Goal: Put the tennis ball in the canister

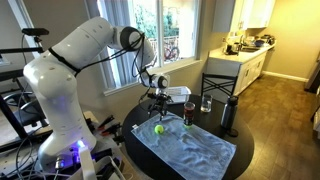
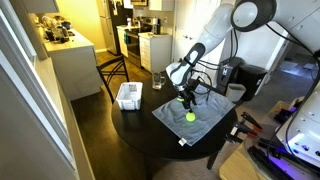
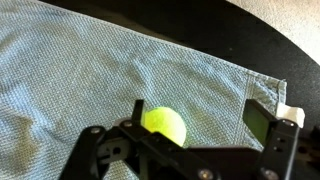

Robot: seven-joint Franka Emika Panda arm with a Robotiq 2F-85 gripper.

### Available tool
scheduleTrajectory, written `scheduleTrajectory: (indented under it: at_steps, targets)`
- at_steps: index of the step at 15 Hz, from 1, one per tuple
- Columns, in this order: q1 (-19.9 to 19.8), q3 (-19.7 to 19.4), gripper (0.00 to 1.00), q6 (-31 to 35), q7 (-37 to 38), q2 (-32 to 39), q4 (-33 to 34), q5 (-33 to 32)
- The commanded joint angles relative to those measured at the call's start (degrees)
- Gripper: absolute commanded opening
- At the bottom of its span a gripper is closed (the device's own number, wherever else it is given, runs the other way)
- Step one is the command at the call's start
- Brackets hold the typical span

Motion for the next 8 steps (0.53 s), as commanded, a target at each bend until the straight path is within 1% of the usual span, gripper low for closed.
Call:
scheduleTrajectory:
  at_steps: [1, 8]
  targets:
    - [-0.4, 0.4, 1.0, -0.3, 0.3, 0.2, 0.4, -0.4]
    - [-0.1, 0.6, 1.0, 0.4, 1.3, 4.5, 3.2, 0.1]
